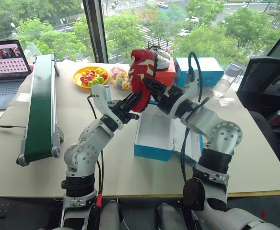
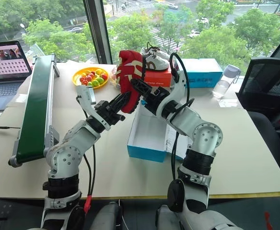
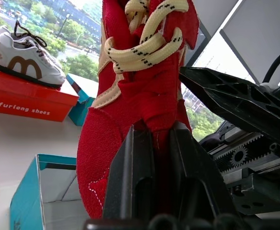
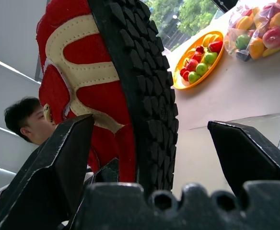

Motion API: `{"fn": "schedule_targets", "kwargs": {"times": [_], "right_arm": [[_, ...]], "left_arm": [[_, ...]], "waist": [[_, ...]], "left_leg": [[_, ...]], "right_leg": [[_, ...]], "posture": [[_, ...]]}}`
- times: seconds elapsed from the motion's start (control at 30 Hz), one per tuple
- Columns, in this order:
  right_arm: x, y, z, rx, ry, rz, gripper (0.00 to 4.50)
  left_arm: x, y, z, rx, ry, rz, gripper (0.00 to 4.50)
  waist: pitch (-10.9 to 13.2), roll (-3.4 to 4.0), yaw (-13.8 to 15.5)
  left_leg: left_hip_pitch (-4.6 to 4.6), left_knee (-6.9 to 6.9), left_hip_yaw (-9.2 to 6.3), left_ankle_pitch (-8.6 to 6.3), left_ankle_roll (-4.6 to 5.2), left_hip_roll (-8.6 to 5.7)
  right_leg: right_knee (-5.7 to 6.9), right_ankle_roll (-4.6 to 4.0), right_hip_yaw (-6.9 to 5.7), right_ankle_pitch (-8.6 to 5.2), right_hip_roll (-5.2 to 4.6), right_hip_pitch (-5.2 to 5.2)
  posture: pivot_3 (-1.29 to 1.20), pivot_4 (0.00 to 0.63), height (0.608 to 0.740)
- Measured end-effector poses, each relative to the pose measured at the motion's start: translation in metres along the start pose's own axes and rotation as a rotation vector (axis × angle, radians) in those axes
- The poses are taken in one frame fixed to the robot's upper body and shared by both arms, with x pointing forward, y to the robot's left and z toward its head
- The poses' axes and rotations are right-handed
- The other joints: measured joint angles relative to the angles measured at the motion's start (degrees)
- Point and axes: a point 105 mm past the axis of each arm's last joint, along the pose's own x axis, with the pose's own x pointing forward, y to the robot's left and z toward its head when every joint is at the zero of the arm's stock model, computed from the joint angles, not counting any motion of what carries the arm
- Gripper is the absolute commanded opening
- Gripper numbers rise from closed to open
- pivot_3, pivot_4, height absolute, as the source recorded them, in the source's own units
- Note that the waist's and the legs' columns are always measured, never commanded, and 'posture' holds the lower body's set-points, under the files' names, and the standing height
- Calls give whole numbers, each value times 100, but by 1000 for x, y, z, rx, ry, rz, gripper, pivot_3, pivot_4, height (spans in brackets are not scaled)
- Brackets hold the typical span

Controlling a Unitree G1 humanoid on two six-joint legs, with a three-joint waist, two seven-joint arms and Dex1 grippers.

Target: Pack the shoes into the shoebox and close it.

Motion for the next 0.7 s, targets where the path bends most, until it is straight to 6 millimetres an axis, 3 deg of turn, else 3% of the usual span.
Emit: {"fn": "schedule_targets", "kwargs": {"times": [0.17, 0.2, 0.5, 0.57, 0.7], "right_arm": [[1, 3, -2, -38, -3, -13, 4500], [0, 2, -2, -47, -7, -22, 3998], [0, -3, -4, -107, -11, -59, 1193], [1, -4, -5, -113, -11, -60, 772], [1, -4, -5, -111, -11, -60, 772]], "left_arm": [[3, -6, -6, -7, 20, -27, 39], [4, -5, -7, -9, 23, -26, 0], [5, -4, -15, -10, 56, -24, 0], [5, -4, -15, -7, 58, -23, 0], [5, -3, -15, 22, 68, -18, 0]], "waist": [[0, 1, 4], [0, 1, 4], [1, 1, 8], [1, 2, 7], [1, 2, 11]], "left_leg": [[-2, 0, 0, 0, 0, 0], [-2, 0, 0, 0, 0, 0], [-3, -1, -1, 0, 0, 0], [-3, -1, -1, 0, 0, 0], [-4, -1, -1, 0, 0, 0]], "right_leg": [[-4, 1, 0, -1, -1, 0], [-3, 0, 0, -1, 0, 0], [-5, 0, 0, -1, -1, -2], [-6, 0, 0, -1, -1, -2], [-7, 0, 0, -1, -1, -2]], "posture": [[0, 150, 740], [0, 150, 740], [0, 150, 740], [0, 150, 740], [0, 150, 740]]}}
